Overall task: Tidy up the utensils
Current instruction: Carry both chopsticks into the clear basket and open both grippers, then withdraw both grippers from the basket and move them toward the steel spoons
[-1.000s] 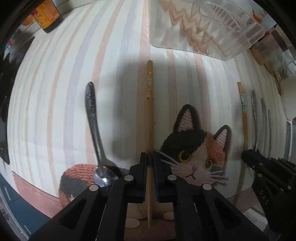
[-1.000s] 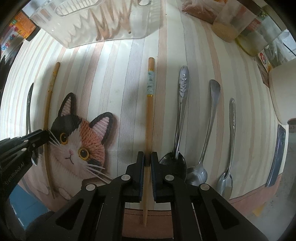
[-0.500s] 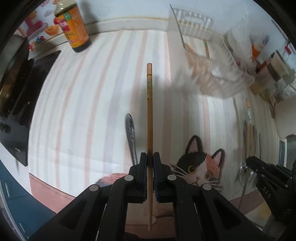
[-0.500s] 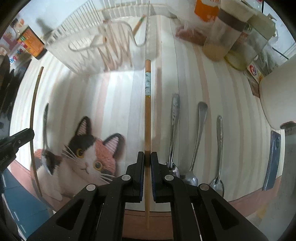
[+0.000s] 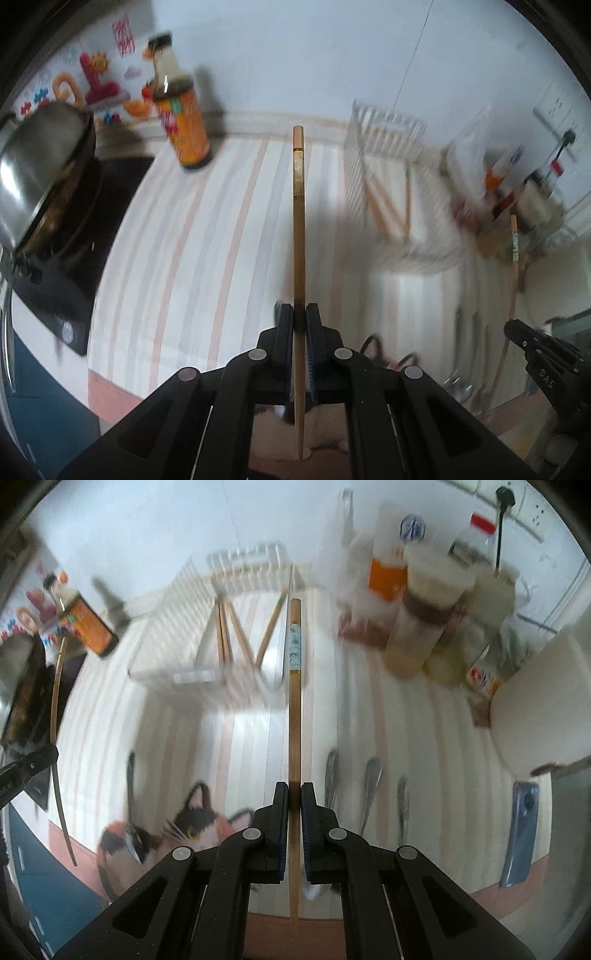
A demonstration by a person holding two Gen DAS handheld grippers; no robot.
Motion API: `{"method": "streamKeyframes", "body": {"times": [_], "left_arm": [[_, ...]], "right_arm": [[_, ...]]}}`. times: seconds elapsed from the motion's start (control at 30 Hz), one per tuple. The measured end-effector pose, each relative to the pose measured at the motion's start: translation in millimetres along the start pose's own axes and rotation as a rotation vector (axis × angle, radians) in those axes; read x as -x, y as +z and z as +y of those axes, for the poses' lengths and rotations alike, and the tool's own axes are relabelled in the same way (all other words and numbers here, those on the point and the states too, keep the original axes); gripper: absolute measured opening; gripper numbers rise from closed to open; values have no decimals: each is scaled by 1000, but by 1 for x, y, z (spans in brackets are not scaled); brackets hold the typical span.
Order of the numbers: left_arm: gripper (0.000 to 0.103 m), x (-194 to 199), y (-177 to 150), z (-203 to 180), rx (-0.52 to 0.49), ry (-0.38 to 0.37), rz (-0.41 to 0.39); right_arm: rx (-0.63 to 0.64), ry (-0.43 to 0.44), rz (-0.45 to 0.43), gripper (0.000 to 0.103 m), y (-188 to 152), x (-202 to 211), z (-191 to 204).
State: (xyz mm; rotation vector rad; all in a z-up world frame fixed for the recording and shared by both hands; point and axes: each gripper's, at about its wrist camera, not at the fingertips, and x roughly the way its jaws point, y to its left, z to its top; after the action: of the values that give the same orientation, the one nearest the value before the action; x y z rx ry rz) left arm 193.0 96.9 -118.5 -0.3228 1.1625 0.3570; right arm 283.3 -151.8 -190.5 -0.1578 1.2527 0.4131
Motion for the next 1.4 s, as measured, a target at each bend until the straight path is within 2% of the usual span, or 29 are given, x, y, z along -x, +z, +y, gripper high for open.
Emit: {"method": "streamKeyframes", "body": {"times": [0.13, 0.27, 0.4, 0.57, 0.73, 1.03, 1.23, 1.4], "left_arm": [[4, 19, 37, -16, -5, -75, -55], [4, 21, 76, -41, -22, -144, -73], [4, 1, 122, -63, -23, -216, -35], [4, -50, 163, -72, 28, -288, 76], [4, -97, 177, -78, 43, -273, 165], [4, -143, 171, -75, 43, -229, 243], [6, -140, 165, -76, 23, -206, 233], [7, -122, 159, -76, -27, -117, 167]], "right_arm": [[-17, 32, -71, 7, 37, 26, -6], [-25, 98, -121, 7, 83, 38, -8], [-36, 150, -136, 7, 131, 31, -6], [-86, 197, -76, 7, 183, -10, -9], [-137, 241, 11, 7, 204, -57, -9], [-120, 204, 75, 7, 204, -108, 4], [-97, 190, 104, 8, 201, -117, 9], [-77, 202, 117, 8, 199, -109, 8]]}}
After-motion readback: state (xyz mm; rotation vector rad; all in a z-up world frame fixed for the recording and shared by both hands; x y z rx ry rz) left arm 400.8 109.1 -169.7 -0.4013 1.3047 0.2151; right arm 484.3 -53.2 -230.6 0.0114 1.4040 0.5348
